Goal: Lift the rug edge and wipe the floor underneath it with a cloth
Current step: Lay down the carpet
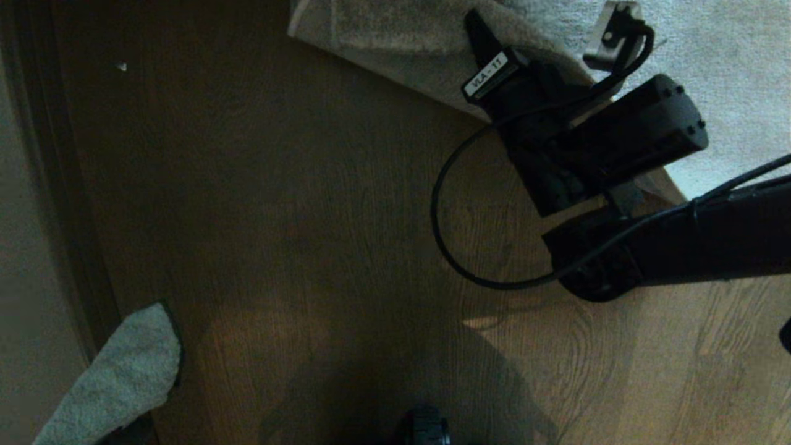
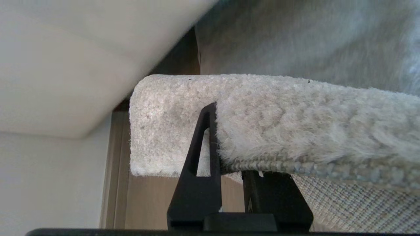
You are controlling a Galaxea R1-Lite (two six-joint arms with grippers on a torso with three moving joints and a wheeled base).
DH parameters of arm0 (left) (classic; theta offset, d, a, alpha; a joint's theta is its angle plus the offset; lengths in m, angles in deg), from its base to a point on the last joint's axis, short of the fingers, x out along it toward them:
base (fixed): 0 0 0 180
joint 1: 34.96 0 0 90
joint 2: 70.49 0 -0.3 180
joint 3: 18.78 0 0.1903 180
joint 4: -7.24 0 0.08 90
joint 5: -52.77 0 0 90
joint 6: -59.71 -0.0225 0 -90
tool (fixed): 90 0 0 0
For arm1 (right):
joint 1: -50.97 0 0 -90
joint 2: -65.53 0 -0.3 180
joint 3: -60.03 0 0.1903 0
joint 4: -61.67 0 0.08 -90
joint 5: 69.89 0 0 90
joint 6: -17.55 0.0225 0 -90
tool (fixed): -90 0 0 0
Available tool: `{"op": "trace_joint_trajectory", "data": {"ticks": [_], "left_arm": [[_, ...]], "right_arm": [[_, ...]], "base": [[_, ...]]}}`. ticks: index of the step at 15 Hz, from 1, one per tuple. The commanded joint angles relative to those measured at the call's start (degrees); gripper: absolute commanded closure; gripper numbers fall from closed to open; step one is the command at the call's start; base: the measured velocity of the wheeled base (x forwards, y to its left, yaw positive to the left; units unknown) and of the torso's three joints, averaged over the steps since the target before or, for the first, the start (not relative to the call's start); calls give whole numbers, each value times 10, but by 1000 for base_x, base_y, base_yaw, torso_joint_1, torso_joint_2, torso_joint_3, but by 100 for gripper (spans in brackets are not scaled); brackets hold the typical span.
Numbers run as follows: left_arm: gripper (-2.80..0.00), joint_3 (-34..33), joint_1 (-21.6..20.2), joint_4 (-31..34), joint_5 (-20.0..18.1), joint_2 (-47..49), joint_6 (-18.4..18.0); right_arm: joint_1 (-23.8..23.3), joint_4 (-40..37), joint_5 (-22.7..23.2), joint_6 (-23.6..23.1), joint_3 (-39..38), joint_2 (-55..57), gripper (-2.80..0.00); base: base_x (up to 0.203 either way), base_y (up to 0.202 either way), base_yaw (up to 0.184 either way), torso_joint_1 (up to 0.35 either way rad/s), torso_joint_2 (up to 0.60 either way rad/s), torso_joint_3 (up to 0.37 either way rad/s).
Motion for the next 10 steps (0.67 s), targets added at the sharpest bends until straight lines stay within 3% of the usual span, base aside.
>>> {"op": "trace_joint_trajectory", "data": {"ticks": [1,10], "left_arm": [[0,0,0,0,1,0,0],[0,0,0,0,0,0,0]], "right_arm": [[0,28,-2,0,-1,-11,0],[13,28,-2,-4,54,20,0]], "base": [[0,0,0,0,0,0],[0,0,0,0,0,0]]}}
